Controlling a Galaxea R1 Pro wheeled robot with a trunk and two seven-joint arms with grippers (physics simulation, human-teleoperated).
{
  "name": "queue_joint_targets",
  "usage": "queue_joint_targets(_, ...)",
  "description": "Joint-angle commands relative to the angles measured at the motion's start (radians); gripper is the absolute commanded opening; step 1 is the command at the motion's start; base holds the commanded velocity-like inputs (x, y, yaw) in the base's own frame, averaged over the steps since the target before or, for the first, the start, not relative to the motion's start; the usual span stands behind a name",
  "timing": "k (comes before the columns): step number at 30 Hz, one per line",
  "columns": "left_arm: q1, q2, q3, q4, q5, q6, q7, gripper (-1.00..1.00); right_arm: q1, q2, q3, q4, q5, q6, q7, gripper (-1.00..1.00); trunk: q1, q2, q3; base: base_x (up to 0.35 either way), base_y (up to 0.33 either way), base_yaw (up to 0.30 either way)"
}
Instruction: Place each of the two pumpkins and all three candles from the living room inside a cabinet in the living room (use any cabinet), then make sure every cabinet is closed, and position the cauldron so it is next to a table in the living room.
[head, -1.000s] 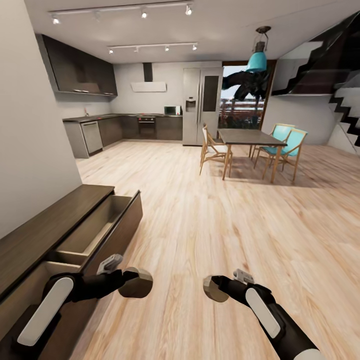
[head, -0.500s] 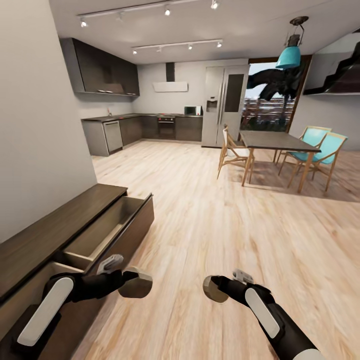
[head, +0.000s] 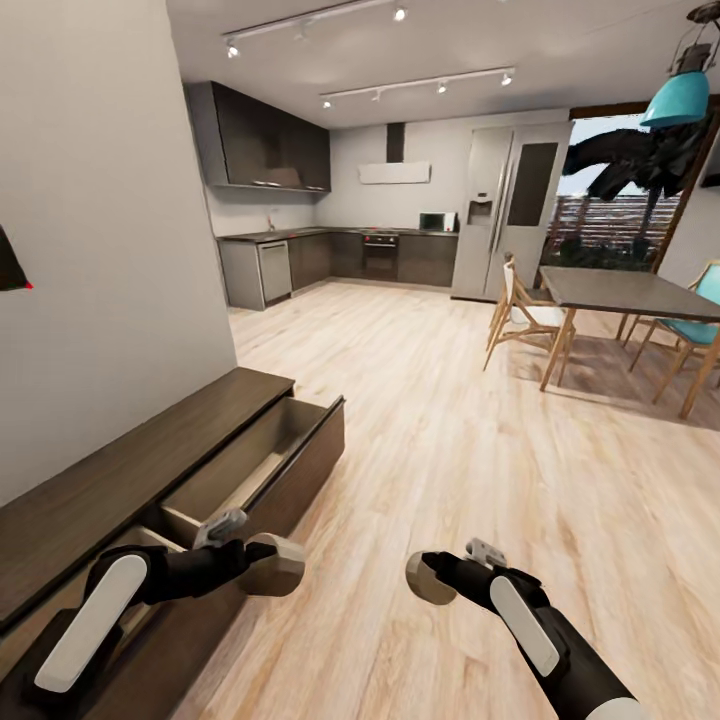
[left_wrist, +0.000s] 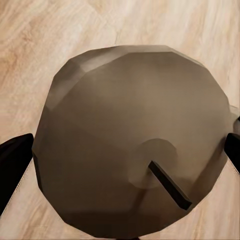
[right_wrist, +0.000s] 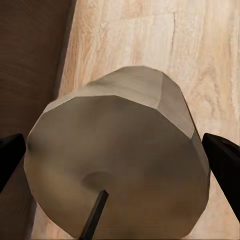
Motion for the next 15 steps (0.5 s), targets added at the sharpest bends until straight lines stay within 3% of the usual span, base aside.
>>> queue_joint_targets(1, -0.001, 0.001, -0.002, -0.001, 0.016, 0.000, 0.011, -1.00, 0.000, -0.002, 0.004, -0.002, -0.012, 0.000, -0.009, -1.00, 0.000, 0.000, -0.001, 0.318, -0.112, 0.291)
queue_joint_targets(11, -0.001, 0.001, -0.002, -0.001, 0.017, 0.000, 0.012, -1.00, 0.000, -0.003, 0.002, -0.003, -0.013, -0.001, -0.007, -1.00, 0.000, 0.000, -0.001, 0.298, -0.179, 0.286)
queue_joint_targets(15, -0.001, 0.001, -0.002, -0.001, 0.017, 0.000, 0.012, -1.00, 0.000, -0.004, 0.002, -0.002, -0.014, -0.001, -0.006, -1.00, 0.000, 0.000, 0.000, 0.301, -0.109, 0.049)
